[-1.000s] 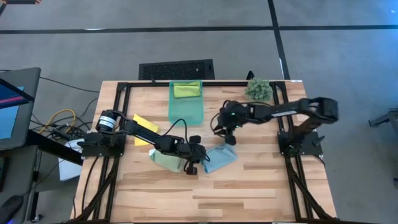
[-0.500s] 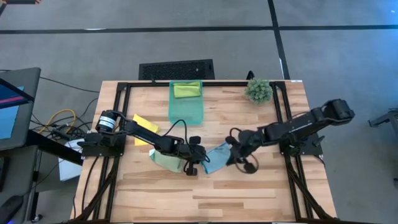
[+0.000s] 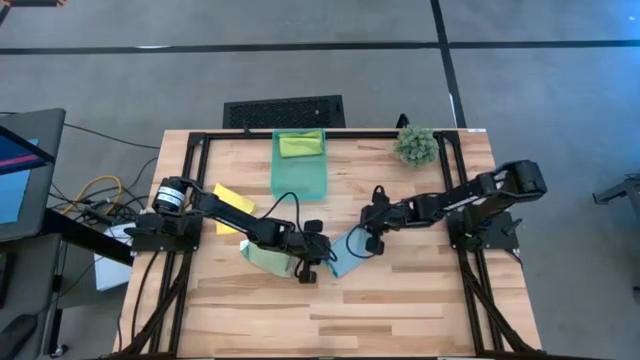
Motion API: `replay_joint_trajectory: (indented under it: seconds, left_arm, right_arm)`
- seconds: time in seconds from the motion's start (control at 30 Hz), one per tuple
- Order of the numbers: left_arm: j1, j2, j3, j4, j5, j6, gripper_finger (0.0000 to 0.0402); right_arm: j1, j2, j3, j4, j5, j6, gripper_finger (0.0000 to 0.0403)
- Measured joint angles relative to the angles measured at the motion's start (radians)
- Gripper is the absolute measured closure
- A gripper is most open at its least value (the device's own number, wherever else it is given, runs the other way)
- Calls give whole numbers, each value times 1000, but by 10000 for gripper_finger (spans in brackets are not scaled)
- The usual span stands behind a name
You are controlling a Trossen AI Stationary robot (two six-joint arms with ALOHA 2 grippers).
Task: Fold microfiber towels
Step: Fold the blue microfiber cloth
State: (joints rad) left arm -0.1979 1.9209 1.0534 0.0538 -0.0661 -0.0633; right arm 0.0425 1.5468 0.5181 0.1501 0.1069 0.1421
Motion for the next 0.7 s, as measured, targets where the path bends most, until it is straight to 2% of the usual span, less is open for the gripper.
replay_joint_trajectory:
  seconds: [0.13, 0.3, 0.5, 0.6, 0.7]
  left_arm:
    - [-15, -38, 31, -45, -36, 7, 401]
    - [-44, -64, 67, -37, -184, 22, 401]
    - [-32, -16, 65, 32, -147, 28, 401]
    - [-11, 27, 65, 14, -150, 22, 401]
    - [9, 54, 64, -20, -156, 3, 401]
  right_arm:
    - [-6, 10, 0, 3, 0, -12, 377]
    - [-1, -86, 1, -59, -1, -19, 386]
    - [39, -192, 1, -90, -15, -26, 383]
    - [55, -180, 0, -97, -45, -46, 376]
    - [52, -115, 2, -100, -52, -55, 376]
